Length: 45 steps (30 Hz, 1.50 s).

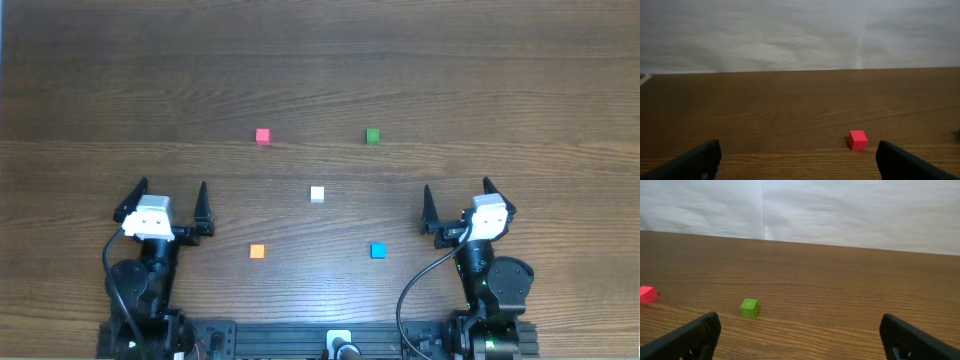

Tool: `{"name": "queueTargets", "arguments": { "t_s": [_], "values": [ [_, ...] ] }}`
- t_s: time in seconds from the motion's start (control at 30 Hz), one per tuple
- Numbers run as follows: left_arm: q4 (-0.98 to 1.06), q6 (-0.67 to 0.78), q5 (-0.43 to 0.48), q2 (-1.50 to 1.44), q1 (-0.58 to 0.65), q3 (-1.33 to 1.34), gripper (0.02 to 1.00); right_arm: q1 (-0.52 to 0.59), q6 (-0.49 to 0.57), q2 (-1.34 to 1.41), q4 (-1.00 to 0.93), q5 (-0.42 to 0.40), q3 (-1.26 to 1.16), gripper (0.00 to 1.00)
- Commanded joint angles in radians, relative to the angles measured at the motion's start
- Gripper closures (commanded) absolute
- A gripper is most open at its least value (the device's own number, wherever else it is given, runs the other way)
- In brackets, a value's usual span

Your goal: Stack Cubes

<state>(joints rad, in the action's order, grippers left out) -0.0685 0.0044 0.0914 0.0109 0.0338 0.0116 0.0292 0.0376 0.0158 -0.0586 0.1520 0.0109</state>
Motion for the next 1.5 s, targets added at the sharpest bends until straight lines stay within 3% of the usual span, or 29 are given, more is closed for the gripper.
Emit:
{"name": "queueTargets", "arguments": {
  "t_s": [0.03,0.6,0.83,1.1,1.5],
  "values": [
    [0.0,0.014,0.009,-0.004,-0.004,-0.006,0.018,-0.004,0.005,-0.009,-0.004,0.004,-0.006,0.007],
    [-0.001,0.005,0.006,-0.004,-0.004,-0.006,0.018,-0.004,0.005,-0.009,-0.004,0.004,-0.006,0.009],
    [0.073,-0.182,0.039,0.181,-0.004,0.054,0.018,-0.004,0.005,-0.009,-0.004,0.004,-0.006,0.009],
    [-0.017,-0.296,0.167,0.669,-0.006,0.433,0.018,-0.004,0.005,-0.009,-0.004,0.004,-0.006,0.007],
    [-0.571,-0.316,0.114,1.485,-0.186,1.254,0.02,-0.004,0.005,-0.009,-0.004,0.004,-0.006,0.009]
  ]
}}
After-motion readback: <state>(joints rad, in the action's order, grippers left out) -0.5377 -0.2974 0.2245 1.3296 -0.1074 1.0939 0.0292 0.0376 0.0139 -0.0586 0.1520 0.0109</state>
